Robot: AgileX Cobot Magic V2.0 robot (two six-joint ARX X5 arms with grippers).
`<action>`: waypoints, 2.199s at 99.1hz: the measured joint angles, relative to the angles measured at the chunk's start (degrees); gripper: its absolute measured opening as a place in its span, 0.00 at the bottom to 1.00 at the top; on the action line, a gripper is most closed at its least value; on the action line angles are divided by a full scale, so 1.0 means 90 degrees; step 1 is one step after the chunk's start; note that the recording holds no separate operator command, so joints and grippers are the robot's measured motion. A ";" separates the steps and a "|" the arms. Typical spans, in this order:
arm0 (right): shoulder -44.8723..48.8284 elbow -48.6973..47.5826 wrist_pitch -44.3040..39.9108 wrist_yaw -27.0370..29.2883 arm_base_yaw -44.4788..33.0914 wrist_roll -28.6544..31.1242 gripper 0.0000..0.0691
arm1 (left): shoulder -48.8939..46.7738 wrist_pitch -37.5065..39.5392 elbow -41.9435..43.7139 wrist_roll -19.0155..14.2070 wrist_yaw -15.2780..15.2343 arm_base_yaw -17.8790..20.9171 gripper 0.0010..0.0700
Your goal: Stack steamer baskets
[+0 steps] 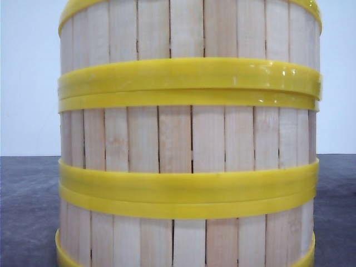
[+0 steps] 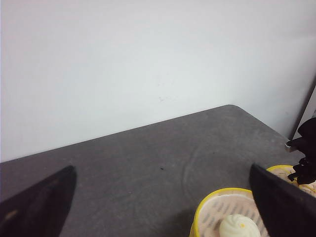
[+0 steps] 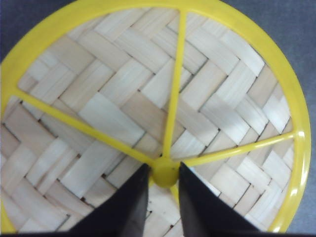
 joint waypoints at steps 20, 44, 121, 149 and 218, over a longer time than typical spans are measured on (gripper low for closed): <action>0.0002 0.0000 0.0017 -0.0109 -0.0010 0.0000 0.08 | 0.0000 0.0000 0.0000 0.0000 0.0000 0.0000 0.99; 0.0039 0.0015 0.0136 -0.0447 -0.0046 -0.0002 0.08 | 0.0000 -0.0002 0.0000 0.0000 0.0000 0.0002 0.99; -0.0274 0.4369 -0.2246 -0.2501 0.1209 0.0282 0.07 | 0.0002 0.0000 0.0000 0.0000 0.0000 0.0000 0.99; -0.0214 0.4862 -0.2803 -0.2531 0.3092 0.0330 0.07 | 0.0002 0.0000 0.0000 0.0000 0.0000 0.0002 0.99; 0.1270 0.4857 -0.2803 -0.1766 0.6159 0.0743 0.07 | 0.0015 0.0000 -0.0002 -0.0007 0.0000 0.0000 0.99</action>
